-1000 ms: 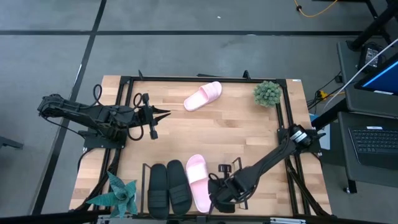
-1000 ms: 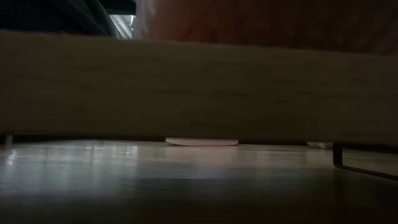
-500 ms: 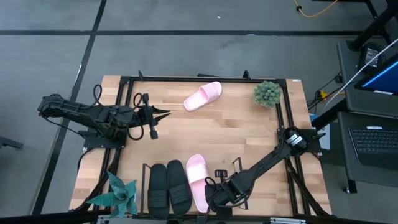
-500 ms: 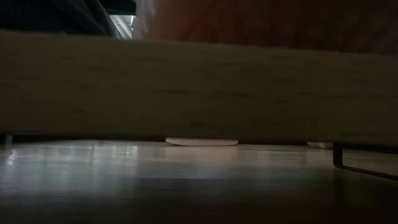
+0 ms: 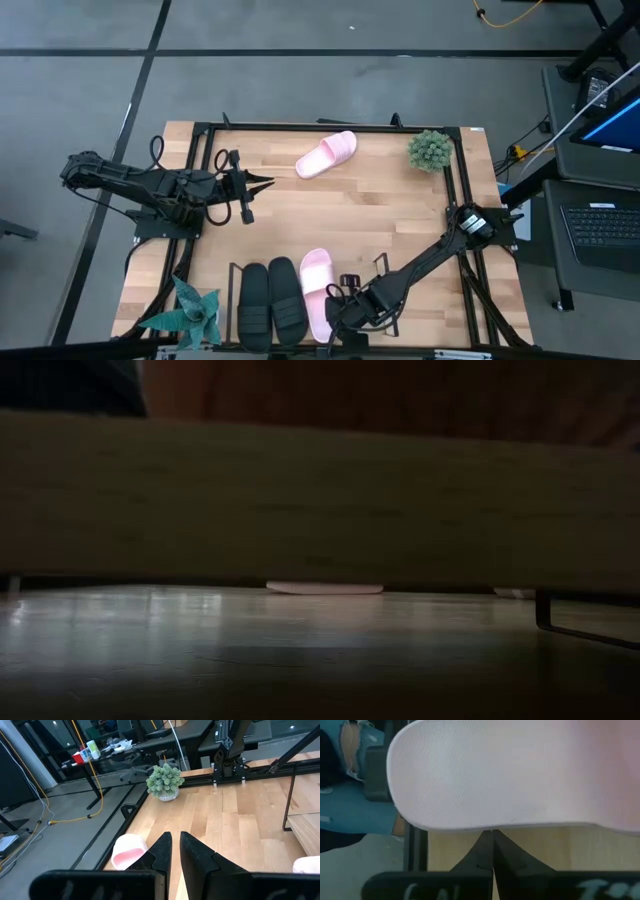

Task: Pick and place slides into the shelf
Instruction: Put the right pink slide on the shelf, then put the pink slide on the shelf

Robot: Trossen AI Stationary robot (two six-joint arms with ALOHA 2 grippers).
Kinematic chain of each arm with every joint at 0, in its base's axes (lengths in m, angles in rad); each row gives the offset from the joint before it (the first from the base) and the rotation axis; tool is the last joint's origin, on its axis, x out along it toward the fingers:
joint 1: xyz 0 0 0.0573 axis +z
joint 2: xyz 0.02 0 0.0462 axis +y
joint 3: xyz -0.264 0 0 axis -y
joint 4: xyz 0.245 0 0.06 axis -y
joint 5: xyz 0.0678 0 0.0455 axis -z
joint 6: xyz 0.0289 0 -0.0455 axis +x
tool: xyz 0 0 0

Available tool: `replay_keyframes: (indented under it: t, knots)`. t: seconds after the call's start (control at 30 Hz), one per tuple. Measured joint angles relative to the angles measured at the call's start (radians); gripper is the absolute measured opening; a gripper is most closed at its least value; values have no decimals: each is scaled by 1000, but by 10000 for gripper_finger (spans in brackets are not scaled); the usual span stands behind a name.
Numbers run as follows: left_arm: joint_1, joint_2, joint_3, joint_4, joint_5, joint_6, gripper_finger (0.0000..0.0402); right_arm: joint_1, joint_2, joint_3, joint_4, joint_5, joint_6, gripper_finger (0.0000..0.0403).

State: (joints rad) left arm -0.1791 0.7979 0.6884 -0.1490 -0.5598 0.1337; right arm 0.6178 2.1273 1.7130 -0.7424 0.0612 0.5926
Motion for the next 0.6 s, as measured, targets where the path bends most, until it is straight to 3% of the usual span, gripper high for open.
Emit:
replay_keyframes:
  t: [0.43, 0.6]
  knots:
    - [0, 0, 0, 0, 0, 6, 31, -14, -13, 3, -166, 84, 27, 0]
    - [0, 0, 0, 0, 0, 6, 31, -34, -15, 64, -233, 133, -7, 0]
